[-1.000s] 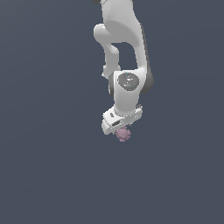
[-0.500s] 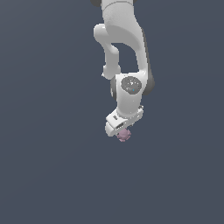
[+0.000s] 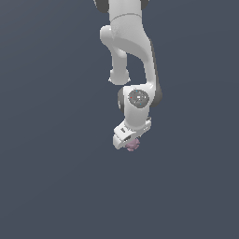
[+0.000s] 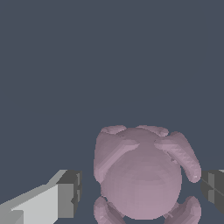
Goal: Pick up the object and move it to a goal position.
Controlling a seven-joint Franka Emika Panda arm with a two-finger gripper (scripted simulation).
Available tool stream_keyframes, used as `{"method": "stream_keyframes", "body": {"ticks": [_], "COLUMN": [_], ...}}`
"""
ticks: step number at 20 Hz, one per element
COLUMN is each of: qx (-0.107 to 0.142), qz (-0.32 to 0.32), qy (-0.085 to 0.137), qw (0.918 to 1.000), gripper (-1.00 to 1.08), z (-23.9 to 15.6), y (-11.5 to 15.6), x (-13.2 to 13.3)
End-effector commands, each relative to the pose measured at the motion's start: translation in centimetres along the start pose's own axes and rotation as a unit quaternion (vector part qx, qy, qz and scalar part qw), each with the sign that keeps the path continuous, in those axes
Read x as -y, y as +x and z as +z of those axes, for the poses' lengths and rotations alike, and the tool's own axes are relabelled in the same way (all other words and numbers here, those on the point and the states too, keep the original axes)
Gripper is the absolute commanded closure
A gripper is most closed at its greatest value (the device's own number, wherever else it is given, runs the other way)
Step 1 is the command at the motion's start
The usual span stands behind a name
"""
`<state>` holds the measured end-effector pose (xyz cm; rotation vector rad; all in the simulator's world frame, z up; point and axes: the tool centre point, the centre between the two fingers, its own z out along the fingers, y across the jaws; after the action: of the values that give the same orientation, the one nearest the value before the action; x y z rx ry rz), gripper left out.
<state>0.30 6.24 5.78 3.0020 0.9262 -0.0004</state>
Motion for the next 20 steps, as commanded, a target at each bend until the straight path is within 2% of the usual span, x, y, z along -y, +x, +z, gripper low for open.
{"method": "stream_keyframes", "body": {"ticks": [1, 6, 7, 20], "qx": [0.000, 0.000, 0.000, 0.000], "qz": [-0.001, -0.001, -0.001, -0.001], "qy": [0.000, 0.000, 0.000, 0.000], "qw": [1.0000, 1.0000, 1.0000, 1.0000], "gripper": [-0.92, -0.92, 1.08, 1.08], "z": [1.13, 1.85, 1.85, 1.62], "y": [-0.01, 0.07, 0.07, -0.04], "x": [0.04, -0.05, -0.05, -0.08]}}
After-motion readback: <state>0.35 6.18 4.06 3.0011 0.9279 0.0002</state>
